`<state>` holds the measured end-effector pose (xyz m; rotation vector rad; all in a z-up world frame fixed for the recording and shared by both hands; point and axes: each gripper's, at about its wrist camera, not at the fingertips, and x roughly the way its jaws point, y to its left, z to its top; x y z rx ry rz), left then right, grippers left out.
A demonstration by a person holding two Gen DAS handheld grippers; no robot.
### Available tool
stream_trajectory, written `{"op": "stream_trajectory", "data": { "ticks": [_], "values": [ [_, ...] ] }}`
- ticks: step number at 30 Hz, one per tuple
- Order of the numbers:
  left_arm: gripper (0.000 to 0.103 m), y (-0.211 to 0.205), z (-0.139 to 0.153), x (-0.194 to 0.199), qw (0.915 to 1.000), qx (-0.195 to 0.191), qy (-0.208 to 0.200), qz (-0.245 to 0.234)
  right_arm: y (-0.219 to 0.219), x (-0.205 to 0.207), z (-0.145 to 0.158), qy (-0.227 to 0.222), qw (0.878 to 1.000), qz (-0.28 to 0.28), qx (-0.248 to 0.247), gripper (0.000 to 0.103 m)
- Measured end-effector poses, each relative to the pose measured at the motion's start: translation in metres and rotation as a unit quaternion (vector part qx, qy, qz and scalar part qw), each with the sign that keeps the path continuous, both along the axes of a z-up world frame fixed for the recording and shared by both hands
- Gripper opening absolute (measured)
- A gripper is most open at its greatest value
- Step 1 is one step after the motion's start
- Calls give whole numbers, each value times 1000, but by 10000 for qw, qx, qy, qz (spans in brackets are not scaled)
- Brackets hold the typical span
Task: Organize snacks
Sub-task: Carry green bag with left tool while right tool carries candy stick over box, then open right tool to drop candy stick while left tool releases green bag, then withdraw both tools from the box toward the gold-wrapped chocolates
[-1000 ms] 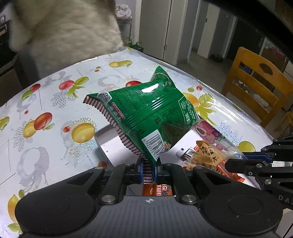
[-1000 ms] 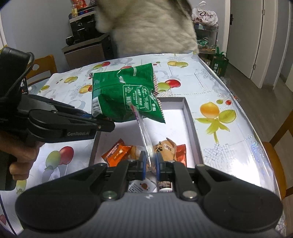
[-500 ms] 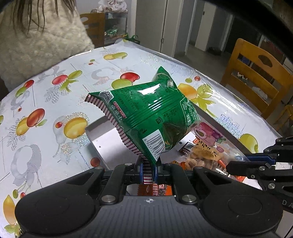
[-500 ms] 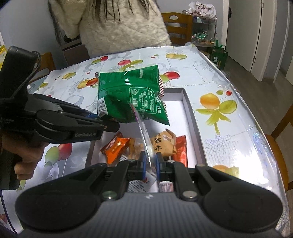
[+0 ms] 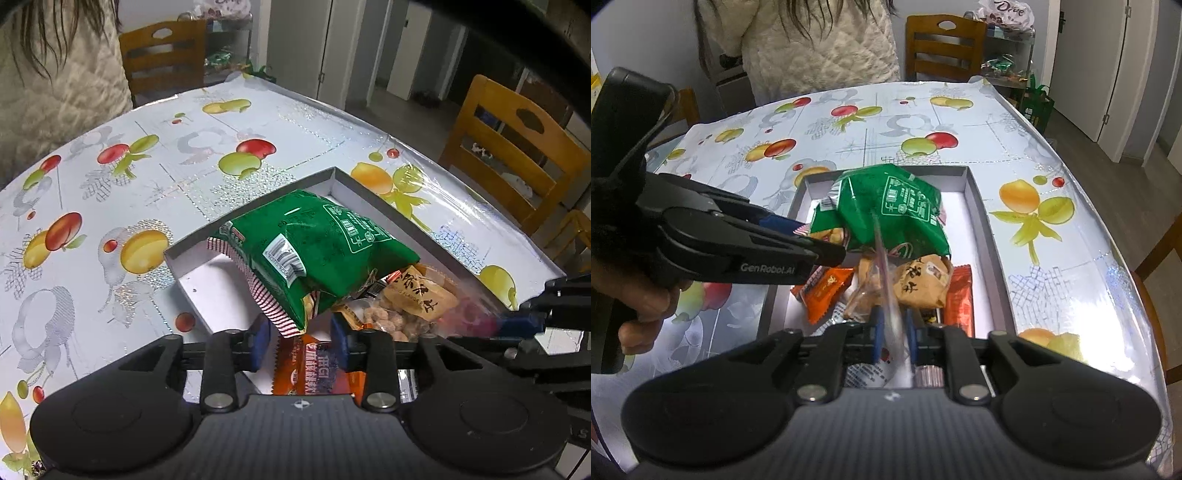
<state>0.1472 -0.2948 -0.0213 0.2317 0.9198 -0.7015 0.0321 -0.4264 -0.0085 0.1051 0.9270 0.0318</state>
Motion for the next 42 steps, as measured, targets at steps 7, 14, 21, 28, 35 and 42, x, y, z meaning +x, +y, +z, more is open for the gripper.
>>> {"op": "stream_trajectory", "data": {
  "ticks": [7,14,21,28,35,42],
  "values": [
    [51,11,5,-3,9998,15,-118,132,7,3,7,-191,9997,118,-35,63],
    [55,30,10,-7,9990,24,-238,382,15,7,12,-357,9990,251,58,63],
    [56,54,11,-10,9971,63,-272,707,28,13,24,-670,9959,584,190,63],
    [56,72,11,-16,9950,128,-277,953,43,20,25,-718,9929,918,247,63],
    [56,88,14,-19,9922,140,-337,1194,55,23,25,-740,9905,1126,262,63],
    [56,104,17,-26,9888,174,-385,1433,67,25,26,-748,9876,1346,289,63]
  ]
}}
